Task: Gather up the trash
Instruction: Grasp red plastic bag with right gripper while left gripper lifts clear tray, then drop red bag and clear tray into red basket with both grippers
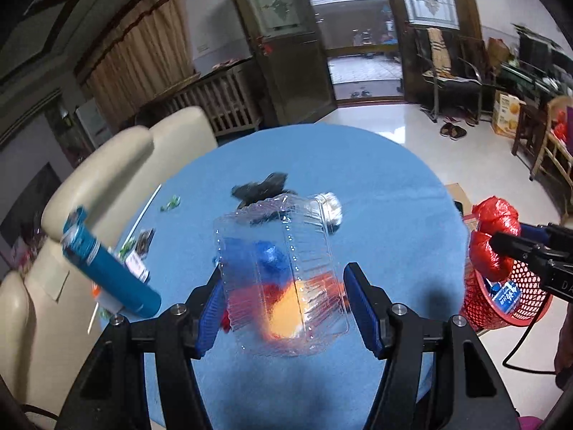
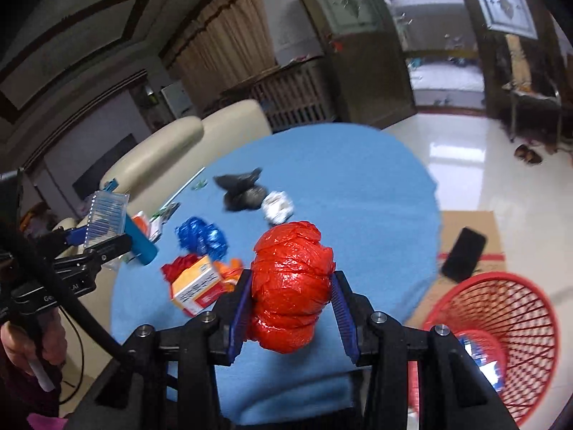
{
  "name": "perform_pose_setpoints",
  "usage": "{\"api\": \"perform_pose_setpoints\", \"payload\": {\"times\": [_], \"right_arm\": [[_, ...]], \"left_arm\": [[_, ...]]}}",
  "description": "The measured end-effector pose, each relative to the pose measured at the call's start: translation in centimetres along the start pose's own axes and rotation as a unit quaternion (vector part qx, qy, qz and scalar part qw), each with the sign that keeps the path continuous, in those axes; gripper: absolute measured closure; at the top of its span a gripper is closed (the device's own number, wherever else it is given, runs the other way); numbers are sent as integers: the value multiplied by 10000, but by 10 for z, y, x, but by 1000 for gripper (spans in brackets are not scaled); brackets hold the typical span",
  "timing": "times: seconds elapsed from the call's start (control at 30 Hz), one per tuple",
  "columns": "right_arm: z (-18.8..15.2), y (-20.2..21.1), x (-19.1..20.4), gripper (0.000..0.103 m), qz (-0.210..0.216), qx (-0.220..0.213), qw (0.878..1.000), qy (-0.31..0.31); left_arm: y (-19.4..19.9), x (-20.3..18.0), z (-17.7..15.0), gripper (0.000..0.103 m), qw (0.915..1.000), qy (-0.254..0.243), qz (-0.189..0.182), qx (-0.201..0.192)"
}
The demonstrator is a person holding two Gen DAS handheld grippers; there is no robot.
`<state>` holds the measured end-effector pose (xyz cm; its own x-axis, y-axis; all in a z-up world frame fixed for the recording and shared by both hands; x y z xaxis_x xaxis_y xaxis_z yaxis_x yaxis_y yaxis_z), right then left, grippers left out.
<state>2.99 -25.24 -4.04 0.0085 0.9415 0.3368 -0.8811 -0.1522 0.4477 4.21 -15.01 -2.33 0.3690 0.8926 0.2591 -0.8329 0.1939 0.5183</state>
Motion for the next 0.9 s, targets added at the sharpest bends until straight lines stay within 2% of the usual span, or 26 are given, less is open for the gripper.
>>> {"api": "perform_pose_setpoints", "payload": {"times": [0.33,0.57,0.73,0.9], "right_arm": [[25,40,-57,57,-444,-404,9981,-161],[27,59,-104,57,-782,-491,9948,-420],[21,74,-156,57,-1238,-427,9879,-835],[11,95,-214,57,-1652,-454,9751,-1407]], "left_arm": [[-1,-64,40,37,9972,-575,-424,-232],[-7,-115,54,37,9926,-856,-846,-180],[-7,-167,60,37,9840,-1048,-1438,-99],[-9,-218,58,37,9734,-1288,-1894,52]]}}
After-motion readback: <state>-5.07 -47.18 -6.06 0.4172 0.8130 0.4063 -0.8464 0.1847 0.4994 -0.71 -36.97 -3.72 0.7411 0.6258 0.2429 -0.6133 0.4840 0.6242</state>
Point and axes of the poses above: each gripper's, at about its wrist camera, not at the fingertips, and y roughly against the way its jaws point, x to its left, z to its top, the point moved 10 cm from there along -y, roughly the way its jaws point, and after that the axes turned 11 degrees about -x, right-handed, at the moved point
